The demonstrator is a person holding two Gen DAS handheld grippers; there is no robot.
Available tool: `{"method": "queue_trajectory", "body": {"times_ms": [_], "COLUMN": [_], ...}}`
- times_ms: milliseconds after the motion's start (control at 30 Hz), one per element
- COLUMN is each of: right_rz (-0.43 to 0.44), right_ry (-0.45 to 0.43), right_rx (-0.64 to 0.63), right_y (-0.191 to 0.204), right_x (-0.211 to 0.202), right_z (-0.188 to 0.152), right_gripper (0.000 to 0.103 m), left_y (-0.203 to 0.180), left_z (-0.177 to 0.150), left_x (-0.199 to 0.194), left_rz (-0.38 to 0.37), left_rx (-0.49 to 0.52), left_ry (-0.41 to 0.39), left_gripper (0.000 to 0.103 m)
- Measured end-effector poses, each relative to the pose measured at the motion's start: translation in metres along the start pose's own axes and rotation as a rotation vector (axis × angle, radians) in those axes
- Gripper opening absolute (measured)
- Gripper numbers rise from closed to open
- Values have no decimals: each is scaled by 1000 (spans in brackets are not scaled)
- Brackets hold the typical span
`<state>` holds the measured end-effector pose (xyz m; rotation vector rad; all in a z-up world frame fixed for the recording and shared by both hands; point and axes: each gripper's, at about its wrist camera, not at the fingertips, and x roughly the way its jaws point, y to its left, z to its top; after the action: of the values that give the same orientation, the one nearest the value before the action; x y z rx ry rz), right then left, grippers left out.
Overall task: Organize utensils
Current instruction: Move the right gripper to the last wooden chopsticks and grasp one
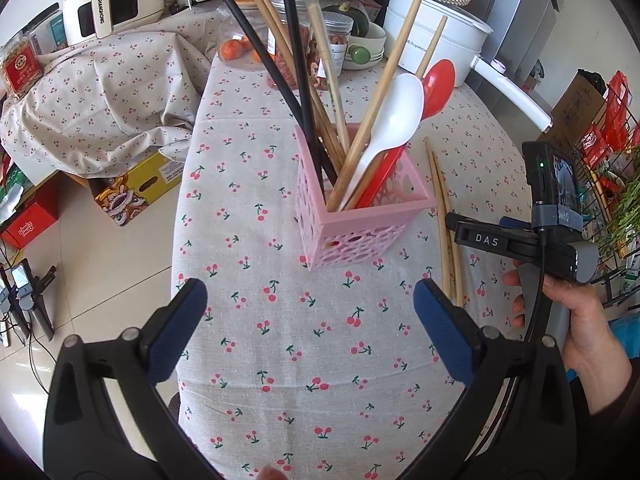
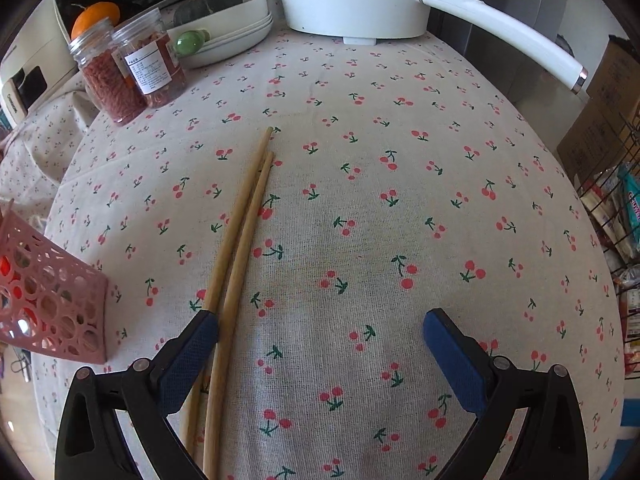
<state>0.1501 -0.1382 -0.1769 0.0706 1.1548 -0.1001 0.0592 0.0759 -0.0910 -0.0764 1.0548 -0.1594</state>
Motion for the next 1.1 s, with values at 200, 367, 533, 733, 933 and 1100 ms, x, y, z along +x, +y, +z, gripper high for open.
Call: {"method": "queue_trajectory", "body": {"times_ms": [200,367,533,733,933,1100], "right_rz": [-41,-34,-14,19,44,54], "right_ry": [-26,-10,53,84,90,86], "right_rx": [-37,-48,-99,-176,-227,-233], "right_y": [8,6,6,4,-9,-28], "right_x": [4,3,2,-1,-9,-25], "right_z": [-2,-1,0,-6,-19,-26], "right_gripper": [103,103,103,103,95,61], "left_y": [-3,-6,-9,-25,-46,-67], "left_z": [-1,-2,-3,-5,-7,-9], "left_x": [1,2,1,0,2,3], "left_rz": [1,1,-29,-42,-33,-64], "left_rx": [8,17,12,65,126,160], "left_ry": [4,7,-7,-20,-17,-9], "left_gripper": [102,102,102,102,102,102]}}
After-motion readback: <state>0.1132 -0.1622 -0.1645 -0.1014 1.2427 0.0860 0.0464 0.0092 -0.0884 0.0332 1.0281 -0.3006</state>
